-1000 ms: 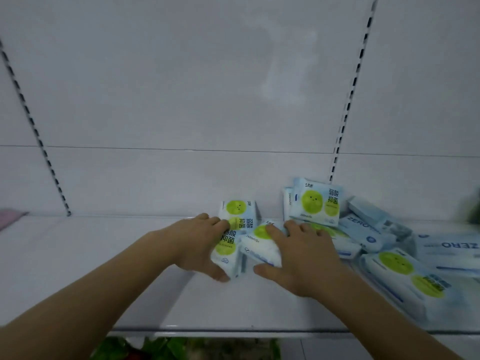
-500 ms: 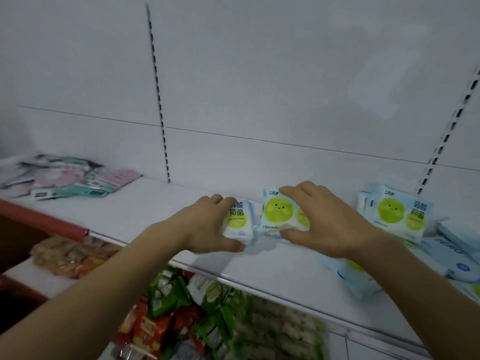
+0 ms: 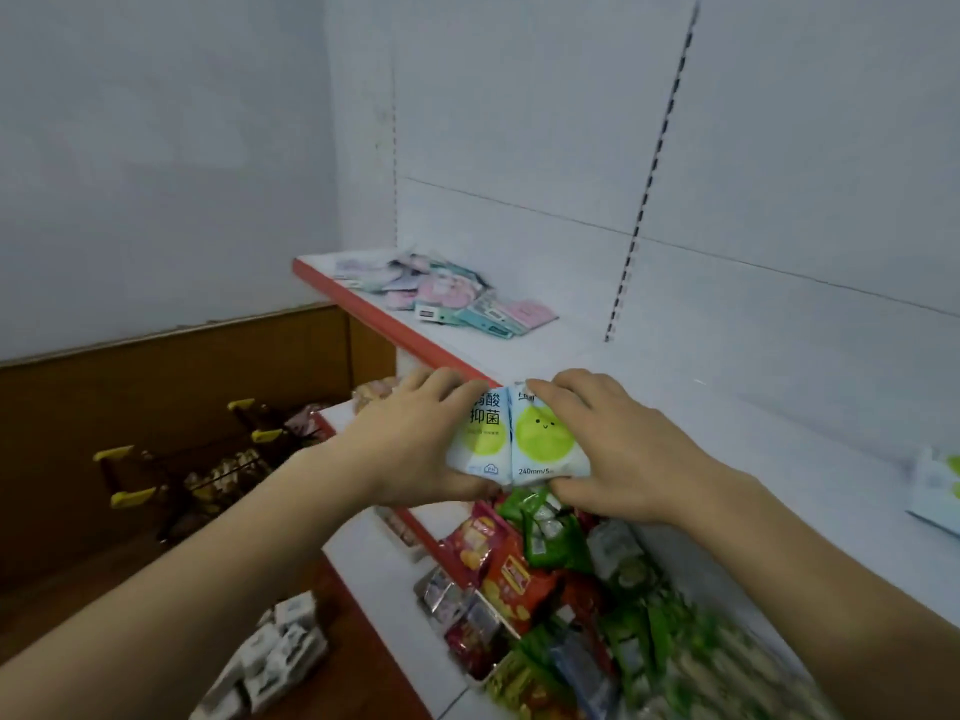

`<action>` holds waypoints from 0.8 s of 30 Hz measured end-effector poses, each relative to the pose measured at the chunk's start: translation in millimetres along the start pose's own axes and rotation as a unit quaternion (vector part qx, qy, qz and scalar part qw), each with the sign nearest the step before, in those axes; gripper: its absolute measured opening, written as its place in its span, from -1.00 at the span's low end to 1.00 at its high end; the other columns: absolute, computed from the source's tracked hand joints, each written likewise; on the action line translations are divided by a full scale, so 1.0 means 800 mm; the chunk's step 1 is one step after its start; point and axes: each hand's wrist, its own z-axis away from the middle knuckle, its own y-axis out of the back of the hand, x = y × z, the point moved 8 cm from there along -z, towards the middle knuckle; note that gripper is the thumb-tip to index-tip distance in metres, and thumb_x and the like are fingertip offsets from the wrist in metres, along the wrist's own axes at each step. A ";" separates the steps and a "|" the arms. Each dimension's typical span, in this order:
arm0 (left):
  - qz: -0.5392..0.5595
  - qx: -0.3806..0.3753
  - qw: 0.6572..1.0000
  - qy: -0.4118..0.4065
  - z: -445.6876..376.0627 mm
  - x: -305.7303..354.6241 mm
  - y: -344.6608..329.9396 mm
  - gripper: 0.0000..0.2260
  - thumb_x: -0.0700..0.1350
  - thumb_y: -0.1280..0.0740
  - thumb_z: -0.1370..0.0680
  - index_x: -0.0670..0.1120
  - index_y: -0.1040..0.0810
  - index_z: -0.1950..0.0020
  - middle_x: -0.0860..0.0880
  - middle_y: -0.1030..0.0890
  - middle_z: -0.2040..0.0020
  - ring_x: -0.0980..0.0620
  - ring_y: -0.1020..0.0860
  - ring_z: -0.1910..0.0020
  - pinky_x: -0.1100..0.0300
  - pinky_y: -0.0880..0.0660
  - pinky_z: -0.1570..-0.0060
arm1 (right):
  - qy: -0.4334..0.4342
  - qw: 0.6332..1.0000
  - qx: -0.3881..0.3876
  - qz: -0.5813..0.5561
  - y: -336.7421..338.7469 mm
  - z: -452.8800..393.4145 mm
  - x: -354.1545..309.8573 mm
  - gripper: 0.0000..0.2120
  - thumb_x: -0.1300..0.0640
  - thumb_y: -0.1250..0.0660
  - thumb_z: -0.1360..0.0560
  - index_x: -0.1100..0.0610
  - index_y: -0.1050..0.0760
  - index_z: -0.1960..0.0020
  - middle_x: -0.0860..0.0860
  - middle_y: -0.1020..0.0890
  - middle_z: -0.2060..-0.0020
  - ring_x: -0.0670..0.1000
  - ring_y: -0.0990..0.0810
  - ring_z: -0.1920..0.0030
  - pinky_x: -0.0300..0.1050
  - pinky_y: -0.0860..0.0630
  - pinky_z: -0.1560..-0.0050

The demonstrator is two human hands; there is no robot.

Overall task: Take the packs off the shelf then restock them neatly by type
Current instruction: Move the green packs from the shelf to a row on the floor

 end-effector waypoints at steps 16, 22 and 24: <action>0.048 -0.091 0.946 0.306 0.190 -0.307 -0.240 -0.17 0.24 -0.39 -0.47 0.08 -0.03 -0.59 0.06 -0.18 -0.52 -0.04 -0.08 -0.49 -0.02 -0.52 -0.22 | 0.223 0.971 -0.088 -0.026 -0.325 -0.236 -0.249 -0.21 -0.19 -0.40 -0.37 -0.10 -0.18 -0.51 -0.05 -0.37 -0.46 0.19 -0.18 -0.52 0.35 -0.15 -0.45; 0.055 -0.151 0.913 0.375 0.178 -0.384 -0.395 -0.24 0.23 -0.35 -0.52 0.05 -0.06 -0.60 0.07 -0.18 -0.56 -0.09 -0.07 -0.52 -0.03 -0.57 -0.09 | 0.229 0.954 -0.182 -0.070 -0.496 -0.307 -0.264 -0.23 -0.04 -0.40 -0.39 -0.05 -0.14 -0.51 -0.05 -0.27 -0.47 0.11 -0.14 -0.51 0.20 -0.23 -0.43; 0.057 -0.166 0.902 0.394 0.180 -0.402 -0.458 -0.24 0.23 -0.34 -0.52 0.04 -0.06 -0.58 0.04 -0.20 -0.54 -0.11 -0.08 -0.50 -0.05 -0.58 -0.09 | 0.230 0.947 -0.209 -0.086 -0.559 -0.322 -0.271 -0.24 0.01 -0.41 -0.38 -0.03 -0.15 -0.50 -0.03 -0.26 -0.47 0.10 -0.12 -0.51 0.19 -0.27 -0.41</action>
